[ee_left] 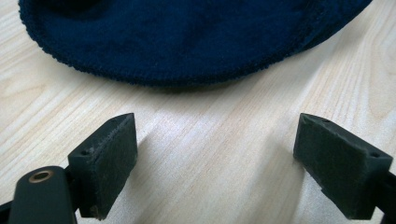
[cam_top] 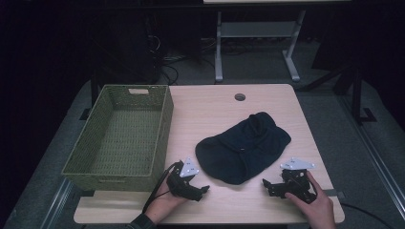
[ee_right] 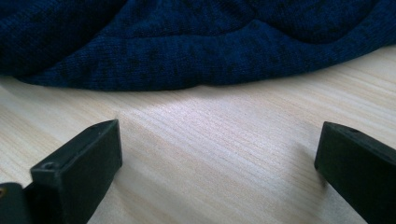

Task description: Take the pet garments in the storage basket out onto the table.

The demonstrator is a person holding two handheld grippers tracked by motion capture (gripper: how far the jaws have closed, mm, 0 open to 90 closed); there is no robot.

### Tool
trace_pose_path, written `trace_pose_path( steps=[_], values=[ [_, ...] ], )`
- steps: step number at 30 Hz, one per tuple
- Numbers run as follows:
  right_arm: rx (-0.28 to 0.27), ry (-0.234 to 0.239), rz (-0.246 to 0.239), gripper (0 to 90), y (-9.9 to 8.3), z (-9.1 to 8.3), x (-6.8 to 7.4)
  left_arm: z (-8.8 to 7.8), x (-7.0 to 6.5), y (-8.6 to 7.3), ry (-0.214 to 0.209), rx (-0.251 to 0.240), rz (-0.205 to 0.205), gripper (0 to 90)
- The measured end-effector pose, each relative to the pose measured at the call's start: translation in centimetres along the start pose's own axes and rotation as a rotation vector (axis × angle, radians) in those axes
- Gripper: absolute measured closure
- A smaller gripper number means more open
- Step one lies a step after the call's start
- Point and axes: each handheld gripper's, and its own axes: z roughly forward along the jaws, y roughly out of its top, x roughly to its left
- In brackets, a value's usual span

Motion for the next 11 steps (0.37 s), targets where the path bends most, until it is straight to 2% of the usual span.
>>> trace_pose_path(
  steps=[11],
  values=[
    [0.0,-0.001,-0.001,0.4,0.0,0.0,-0.01,-0.3,0.15,-0.29,-0.01,-0.001,0.01,13.1]
  ],
)
